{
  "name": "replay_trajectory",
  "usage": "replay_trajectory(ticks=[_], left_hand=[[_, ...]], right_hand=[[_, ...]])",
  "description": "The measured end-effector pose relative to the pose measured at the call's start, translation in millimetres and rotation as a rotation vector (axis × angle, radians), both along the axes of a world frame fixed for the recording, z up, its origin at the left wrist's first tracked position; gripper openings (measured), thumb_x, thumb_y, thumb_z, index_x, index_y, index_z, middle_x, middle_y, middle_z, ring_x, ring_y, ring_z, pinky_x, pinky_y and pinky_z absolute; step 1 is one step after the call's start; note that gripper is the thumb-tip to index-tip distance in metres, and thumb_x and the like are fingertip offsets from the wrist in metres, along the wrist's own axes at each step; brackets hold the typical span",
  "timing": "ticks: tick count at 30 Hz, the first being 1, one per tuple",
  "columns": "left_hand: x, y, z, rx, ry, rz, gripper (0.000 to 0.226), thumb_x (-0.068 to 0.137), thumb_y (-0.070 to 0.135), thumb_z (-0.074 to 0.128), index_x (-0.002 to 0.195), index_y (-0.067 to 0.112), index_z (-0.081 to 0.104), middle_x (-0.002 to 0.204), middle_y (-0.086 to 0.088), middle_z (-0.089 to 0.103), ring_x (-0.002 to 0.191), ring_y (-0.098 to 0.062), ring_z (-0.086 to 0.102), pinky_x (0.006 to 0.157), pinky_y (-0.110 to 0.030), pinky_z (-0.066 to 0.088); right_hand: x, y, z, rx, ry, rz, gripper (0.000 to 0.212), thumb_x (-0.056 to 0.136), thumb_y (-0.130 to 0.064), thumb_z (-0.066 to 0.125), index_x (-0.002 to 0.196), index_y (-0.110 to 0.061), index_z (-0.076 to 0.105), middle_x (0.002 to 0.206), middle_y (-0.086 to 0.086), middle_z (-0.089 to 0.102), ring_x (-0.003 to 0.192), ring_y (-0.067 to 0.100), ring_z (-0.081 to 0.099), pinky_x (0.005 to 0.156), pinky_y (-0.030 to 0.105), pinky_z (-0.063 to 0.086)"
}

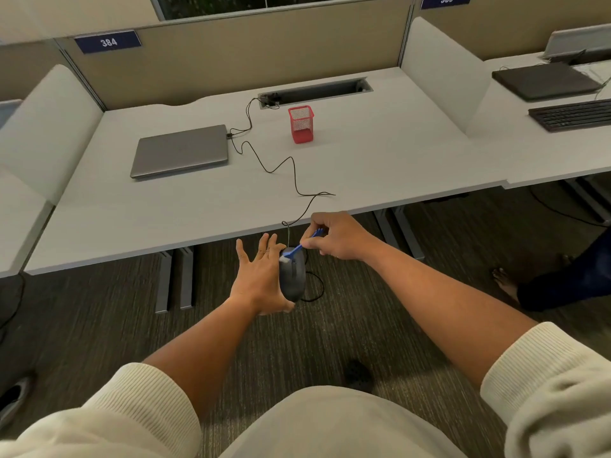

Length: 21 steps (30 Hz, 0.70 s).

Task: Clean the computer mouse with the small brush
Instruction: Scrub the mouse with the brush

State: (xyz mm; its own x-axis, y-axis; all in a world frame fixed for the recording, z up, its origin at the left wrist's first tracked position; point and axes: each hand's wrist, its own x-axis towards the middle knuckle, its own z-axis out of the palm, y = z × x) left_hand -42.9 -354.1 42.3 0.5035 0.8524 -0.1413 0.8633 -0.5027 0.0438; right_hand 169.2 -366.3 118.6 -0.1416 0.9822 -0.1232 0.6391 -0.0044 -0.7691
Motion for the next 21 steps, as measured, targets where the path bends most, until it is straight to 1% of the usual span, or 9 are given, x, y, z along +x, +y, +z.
replay_trajectory(ticks=[2, 5, 6, 8, 10, 13, 15, 18, 21], left_hand=[[0.9, 0.9, 0.4, 0.001, -0.001, -0.004, 0.134, 0.055, 0.076, 0.077, 0.156, 0.020, 0.010, 0.167, -0.009, 0.004, 0.152, -0.024, -0.012, 0.111, -0.065, -0.021], [3.9, 2.2, 1.5, 0.014, -0.003, -0.009, 0.132, 0.054, 0.076, 0.077, 0.155, 0.020, 0.012, 0.167, -0.009, 0.007, 0.152, -0.024, -0.011, 0.111, -0.064, -0.021], [4.6, 2.7, 1.9, 0.016, 0.000, -0.007, 0.132, 0.054, 0.076, 0.077, 0.155, 0.020, 0.013, 0.167, -0.009, 0.007, 0.152, -0.024, -0.010, 0.111, -0.064, -0.022], [4.7, 3.5, 1.6, 0.012, -0.005, -0.001, 0.132, 0.054, 0.075, 0.078, 0.155, 0.020, 0.013, 0.167, -0.009, 0.006, 0.152, -0.023, -0.011, 0.110, -0.063, -0.023], [3.8, 3.9, 0.9, 0.010, -0.007, 0.003, 0.133, 0.054, 0.075, 0.079, 0.155, 0.020, 0.012, 0.167, -0.009, 0.005, 0.152, -0.023, -0.012, 0.111, -0.064, -0.023], [4.6, 4.7, 0.4, 0.015, -0.006, -0.006, 0.132, 0.055, 0.076, 0.077, 0.155, 0.019, 0.011, 0.167, -0.009, 0.007, 0.153, -0.023, -0.010, 0.112, -0.064, -0.020], [5.7, 5.0, 0.4, 0.013, -0.015, -0.004, 0.131, 0.055, 0.075, 0.077, 0.154, 0.020, 0.012, 0.167, -0.009, 0.008, 0.153, -0.024, -0.009, 0.113, -0.065, -0.018], [5.6, 5.2, 0.4, 0.005, -0.012, 0.000, 0.131, 0.054, 0.076, 0.078, 0.154, 0.020, 0.014, 0.167, -0.009, 0.007, 0.153, -0.024, -0.009, 0.113, -0.066, -0.018], [4.6, 5.1, 0.3, -0.005, -0.034, -0.001, 0.130, 0.055, 0.075, 0.078, 0.154, 0.021, 0.015, 0.167, -0.009, 0.008, 0.153, -0.024, -0.009, 0.113, -0.066, -0.018]], right_hand=[[0.4, 1.9, -0.4, 0.069, -0.041, -0.075, 0.014, 0.086, -0.022, 0.073, 0.077, -0.023, 0.062, 0.089, -0.002, 0.071, 0.074, 0.011, 0.061, 0.070, 0.034, 0.052], [1.6, 3.8, -1.7, 0.098, -0.169, -0.085, 0.010, 0.088, -0.022, 0.071, 0.081, -0.021, 0.063, 0.090, -0.005, 0.071, 0.081, 0.014, 0.063, 0.074, 0.037, 0.055], [2.3, 4.2, -1.7, 0.073, -0.166, -0.053, 0.009, 0.087, -0.021, 0.071, 0.082, -0.020, 0.064, 0.090, -0.005, 0.072, 0.080, 0.013, 0.064, 0.075, 0.037, 0.056], [3.7, 4.5, -0.3, -0.011, -0.064, 0.009, 0.011, 0.086, -0.019, 0.073, 0.081, -0.017, 0.064, 0.091, -0.004, 0.073, 0.077, 0.015, 0.066, 0.074, 0.037, 0.057], [4.8, 5.5, 1.1, -0.023, 0.006, -0.040, 0.013, 0.085, -0.021, 0.075, 0.081, -0.016, 0.064, 0.092, 0.001, 0.073, 0.077, 0.021, 0.067, 0.072, 0.038, 0.057], [6.7, 8.6, -0.4, 0.075, -0.105, -0.152, 0.011, 0.086, -0.024, 0.073, 0.086, -0.016, 0.065, 0.091, -0.001, 0.069, 0.080, 0.016, 0.062, 0.076, 0.039, 0.055], [6.6, 9.0, -0.9, 0.076, -0.172, -0.128, 0.009, 0.087, -0.023, 0.072, 0.087, -0.016, 0.065, 0.092, -0.001, 0.070, 0.083, 0.017, 0.063, 0.078, 0.041, 0.057], [7.1, 8.3, 0.1, -0.033, -0.101, -0.011, 0.012, 0.084, -0.019, 0.074, 0.088, -0.010, 0.066, 0.094, 0.000, 0.073, 0.082, 0.017, 0.066, 0.082, 0.043, 0.058], [9.8, 9.6, -0.9, -0.015, -0.114, -0.035, 0.012, 0.084, -0.020, 0.074, 0.087, -0.011, 0.065, 0.094, 0.000, 0.073, 0.085, 0.018, 0.066, 0.081, 0.043, 0.057]])
